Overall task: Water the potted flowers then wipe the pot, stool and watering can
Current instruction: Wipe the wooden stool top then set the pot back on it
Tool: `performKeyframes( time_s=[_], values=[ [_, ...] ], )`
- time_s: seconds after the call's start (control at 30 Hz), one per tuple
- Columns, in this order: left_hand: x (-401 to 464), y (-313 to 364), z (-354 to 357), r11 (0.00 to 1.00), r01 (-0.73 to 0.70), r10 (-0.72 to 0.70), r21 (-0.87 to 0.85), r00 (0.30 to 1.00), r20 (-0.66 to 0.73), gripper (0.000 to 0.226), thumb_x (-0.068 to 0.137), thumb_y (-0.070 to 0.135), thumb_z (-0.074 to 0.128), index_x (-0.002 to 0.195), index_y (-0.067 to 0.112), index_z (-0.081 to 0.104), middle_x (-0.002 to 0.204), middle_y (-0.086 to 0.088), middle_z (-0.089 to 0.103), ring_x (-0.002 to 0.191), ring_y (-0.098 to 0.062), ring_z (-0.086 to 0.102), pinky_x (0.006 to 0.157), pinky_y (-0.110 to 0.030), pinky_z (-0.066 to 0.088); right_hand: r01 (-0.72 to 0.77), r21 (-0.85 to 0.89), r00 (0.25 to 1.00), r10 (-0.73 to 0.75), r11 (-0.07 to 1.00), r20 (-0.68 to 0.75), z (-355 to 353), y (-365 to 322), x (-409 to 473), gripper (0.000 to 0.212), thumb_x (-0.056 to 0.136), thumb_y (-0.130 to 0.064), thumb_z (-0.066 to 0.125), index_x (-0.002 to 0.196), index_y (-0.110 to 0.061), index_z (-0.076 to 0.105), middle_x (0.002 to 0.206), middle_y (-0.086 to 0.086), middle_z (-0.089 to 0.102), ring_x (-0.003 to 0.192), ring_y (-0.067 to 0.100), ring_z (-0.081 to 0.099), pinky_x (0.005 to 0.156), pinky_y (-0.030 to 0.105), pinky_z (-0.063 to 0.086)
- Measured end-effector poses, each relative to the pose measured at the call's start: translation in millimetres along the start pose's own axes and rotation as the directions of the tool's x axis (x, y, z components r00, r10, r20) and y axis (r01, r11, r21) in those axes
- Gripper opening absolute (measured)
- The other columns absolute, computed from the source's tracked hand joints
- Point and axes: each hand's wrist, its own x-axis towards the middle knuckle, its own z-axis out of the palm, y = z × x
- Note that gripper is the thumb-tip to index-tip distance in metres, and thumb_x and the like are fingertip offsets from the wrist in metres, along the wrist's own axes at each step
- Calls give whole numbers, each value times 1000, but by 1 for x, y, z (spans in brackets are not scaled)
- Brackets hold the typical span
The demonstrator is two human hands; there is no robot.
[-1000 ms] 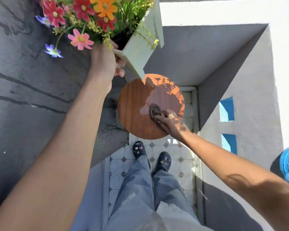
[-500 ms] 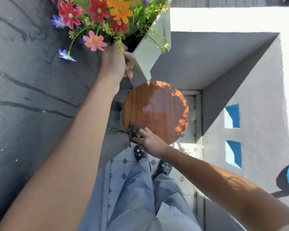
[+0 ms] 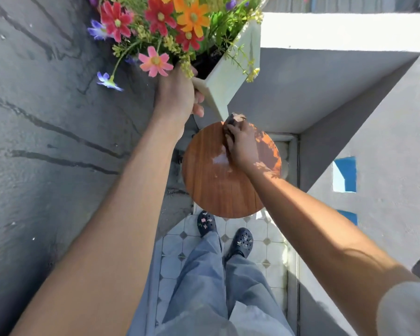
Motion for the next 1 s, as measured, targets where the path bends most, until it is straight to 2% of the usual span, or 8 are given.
performKeyframes(
  time_s=[0.17,0.27,0.43,0.57,0.7,0.83,0.93,1.0],
  values=[
    [2,1,2,1000,1,-1,13,1000,3,20,96,10,35,87,9,53,62,-8,49,53,-18,49,40,-25,40,546,18,732,-487,838,477,51,-54,-59,39,96,-22,53,135,-18,57,129,11,45,111,30,41,92,43,49],
    [3,0,1,1000,4,-4,-2,1000,4,18,95,9,34,94,7,52,68,-10,48,52,-16,48,40,-25,39,681,37,595,-581,732,555,59,-62,-55,41,96,-25,54,137,-20,56,126,8,43,111,28,41,91,42,51],
    [-1,-6,0,1000,4,-4,22,1000,9,19,95,10,34,87,10,51,65,-9,47,51,-16,47,40,-26,40,246,-39,958,-237,968,164,29,-28,5,36,98,-28,51,133,-23,59,122,11,49,111,32,47,93,46,49],
    [-6,-13,0,998,-1,1,63,1000,1,23,95,13,33,81,15,52,63,-10,52,51,-21,48,52,-32,44,-231,59,964,237,971,-122,5,4,11,28,95,-22,49,119,-19,63,122,17,49,112,37,47,94,45,47],
    [-13,-18,3,997,13,-12,78,1000,-10,23,94,15,33,82,17,53,59,-7,54,46,-19,51,61,-37,45,81,27,996,-83,996,45,14,1,-63,33,96,-21,55,129,-20,63,124,12,48,112,31,44,94,41,46],
    [-25,-27,5,997,36,-34,70,999,-25,25,95,13,33,81,19,53,61,-8,52,48,-19,50,58,-34,44,547,92,767,-542,832,345,22,13,-149,34,97,-25,58,130,-19,62,108,7,48,96,24,44,82,37,49],
    [-39,-38,6,996,56,-54,62,998,-29,26,97,11,32,81,19,51,62,-7,51,47,-16,48,50,-30,43,576,0,765,-539,817,351,30,77,-148,34,97,-28,57,130,-19,61,106,3,50,97,20,43,86,27,39],
    [-49,-49,7,995,73,-71,75,997,-19,27,98,12,30,82,20,51,62,-6,51,42,-12,49,52,-30,42,311,-10,933,-303,951,192,29,135,-133,31,99,-26,55,130,-28,57,108,-5,60,111,25,47,93,22,40]
  ],
)
